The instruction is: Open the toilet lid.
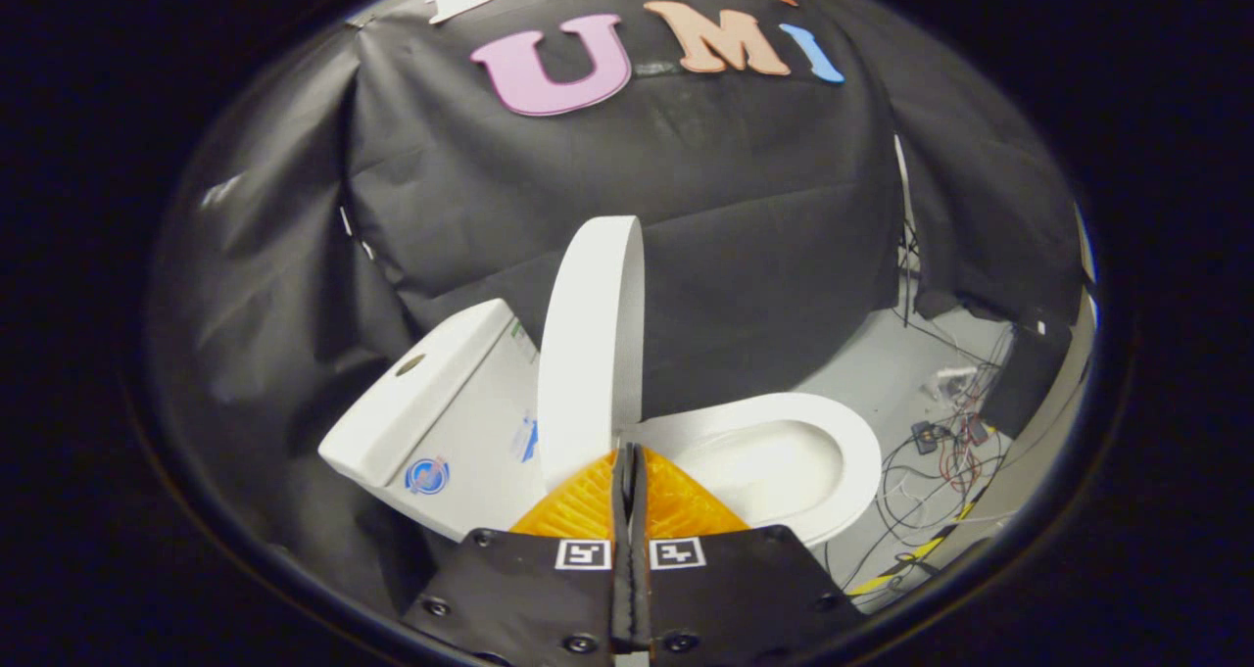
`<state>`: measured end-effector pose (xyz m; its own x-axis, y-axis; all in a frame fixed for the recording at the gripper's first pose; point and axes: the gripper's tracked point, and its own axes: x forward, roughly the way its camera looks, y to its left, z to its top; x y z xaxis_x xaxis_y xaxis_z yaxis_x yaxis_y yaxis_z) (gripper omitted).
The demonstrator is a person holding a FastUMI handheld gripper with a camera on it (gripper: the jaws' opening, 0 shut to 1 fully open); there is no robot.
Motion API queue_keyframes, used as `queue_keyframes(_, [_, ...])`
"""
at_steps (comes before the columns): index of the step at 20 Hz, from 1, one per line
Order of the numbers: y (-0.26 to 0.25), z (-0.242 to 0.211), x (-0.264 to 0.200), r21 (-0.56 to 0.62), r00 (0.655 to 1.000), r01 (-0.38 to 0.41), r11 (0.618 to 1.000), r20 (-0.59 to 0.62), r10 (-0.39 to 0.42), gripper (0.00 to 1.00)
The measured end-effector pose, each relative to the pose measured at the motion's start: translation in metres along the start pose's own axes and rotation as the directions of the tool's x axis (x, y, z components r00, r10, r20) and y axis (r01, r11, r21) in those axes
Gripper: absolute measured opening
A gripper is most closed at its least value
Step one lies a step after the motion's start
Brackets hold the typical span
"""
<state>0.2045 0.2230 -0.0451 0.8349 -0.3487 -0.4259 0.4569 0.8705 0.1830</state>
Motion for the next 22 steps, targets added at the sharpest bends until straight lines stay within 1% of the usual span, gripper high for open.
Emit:
queue_keyframes(3, [0.025, 0.003, 0.004, -0.074, 1.0, -0.006, 0.997, -0.018, 0.005, 0.0])
queue_keyframes(7, [0.055, 0.007, 0.006, -0.103, 1.0, -0.028, 0.994, -0.013, 0.027, 0.0])
queue_keyframes(10, [0.083, 0.002, 0.011, -0.148, 0.999, -0.049, 0.988, -0.016, 0.047, 0.0])
queue_keyframes(13, [0.101, 0.002, 0.013, -0.161, 0.998, -0.059, 0.985, -0.013, 0.057, 0.0])
queue_keyframes(19, [0.13, -0.006, 0.019, -0.221, 0.998, -0.054, 0.974, 0.007, 0.057, 0.01])
queue_keyframes(22, [0.136, -0.009, 0.021, -0.235, 0.999, -0.044, 0.971, 0.02, 0.05, 0.01])
